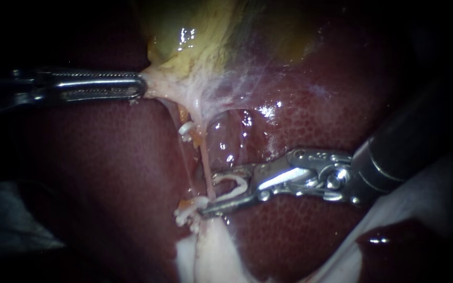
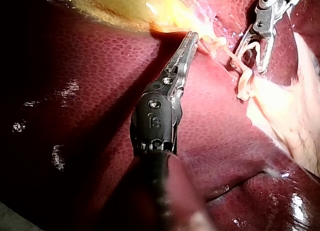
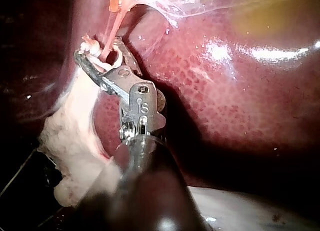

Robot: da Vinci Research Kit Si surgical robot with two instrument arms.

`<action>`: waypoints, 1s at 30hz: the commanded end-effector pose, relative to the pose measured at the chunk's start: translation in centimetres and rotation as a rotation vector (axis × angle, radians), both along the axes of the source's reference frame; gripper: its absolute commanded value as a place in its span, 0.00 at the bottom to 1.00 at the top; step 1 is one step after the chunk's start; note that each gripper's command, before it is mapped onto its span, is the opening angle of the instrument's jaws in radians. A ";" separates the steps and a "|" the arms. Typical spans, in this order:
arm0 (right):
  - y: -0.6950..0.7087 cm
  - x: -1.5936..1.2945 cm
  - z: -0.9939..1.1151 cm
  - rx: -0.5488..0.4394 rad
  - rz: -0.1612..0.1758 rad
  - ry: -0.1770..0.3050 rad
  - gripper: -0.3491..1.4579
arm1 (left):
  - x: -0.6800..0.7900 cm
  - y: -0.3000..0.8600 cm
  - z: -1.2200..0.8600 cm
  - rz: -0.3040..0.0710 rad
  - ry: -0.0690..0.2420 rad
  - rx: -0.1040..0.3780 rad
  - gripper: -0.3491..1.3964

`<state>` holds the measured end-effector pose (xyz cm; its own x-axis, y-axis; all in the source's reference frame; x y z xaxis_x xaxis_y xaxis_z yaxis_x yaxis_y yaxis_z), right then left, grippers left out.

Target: Clipping first clip right tube

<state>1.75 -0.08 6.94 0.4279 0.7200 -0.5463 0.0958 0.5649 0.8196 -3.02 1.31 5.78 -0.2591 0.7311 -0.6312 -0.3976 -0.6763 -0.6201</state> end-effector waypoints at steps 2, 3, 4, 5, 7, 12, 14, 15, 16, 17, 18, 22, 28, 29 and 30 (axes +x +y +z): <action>-0.04 0.04 0.02 0.028 -0.011 0.027 0.47 | 0.00 0.00 0.00 0.000 0.000 0.000 0.00; -0.05 0.06 0.02 0.033 -0.012 0.035 0.47 | 0.00 0.00 0.00 0.000 0.000 0.000 0.00; -0.06 0.09 0.03 0.044 -0.015 0.046 0.47 | 0.00 0.00 0.00 0.000 0.000 0.000 0.00; -0.06 0.11 0.03 0.056 -0.015 0.056 0.47 | 0.00 0.00 0.00 0.000 0.000 0.000 0.00; -0.06 0.16 0.03 0.071 -0.011 0.080 0.47 | 0.00 0.00 -0.01 0.000 0.000 0.000 0.00; -0.06 0.28 0.03 0.096 0.010 0.122 0.47 | -0.01 0.00 -0.01 -0.001 0.000 0.000 0.00; -0.05 0.32 0.04 0.105 0.023 0.132 0.47 | -0.01 0.00 -0.01 -0.001 0.001 0.000 0.00; -0.05 0.34 0.04 0.112 0.026 0.135 0.47 | -0.01 0.00 -0.01 -0.001 0.001 0.000 0.00; -0.05 0.35 0.04 0.119 0.030 0.137 0.47 | -0.01 0.00 -0.01 -0.001 0.001 0.000 0.00; -0.05 0.36 0.04 0.120 0.033 0.142 0.47 | -0.01 0.00 -0.01 -0.001 0.001 0.000 0.00; -0.05 0.37 0.05 0.121 0.035 0.144 0.47 | -0.01 0.00 -0.01 -0.001 0.001 0.000 0.00; -0.05 0.40 0.04 0.143 0.047 0.154 0.47 | -0.01 0.01 -0.01 0.000 0.000 0.001 0.00; -0.08 0.41 -0.09 0.158 0.050 0.170 0.47 | 0.00 0.01 -0.02 0.000 0.000 0.001 0.00; -0.08 0.41 -0.14 0.161 0.052 0.176 0.47 | 0.00 0.01 -0.01 0.000 0.000 0.001 0.00; -0.08 0.41 -0.18 0.164 0.053 0.180 0.47 | 0.00 0.01 -0.01 -0.002 0.002 0.000 0.00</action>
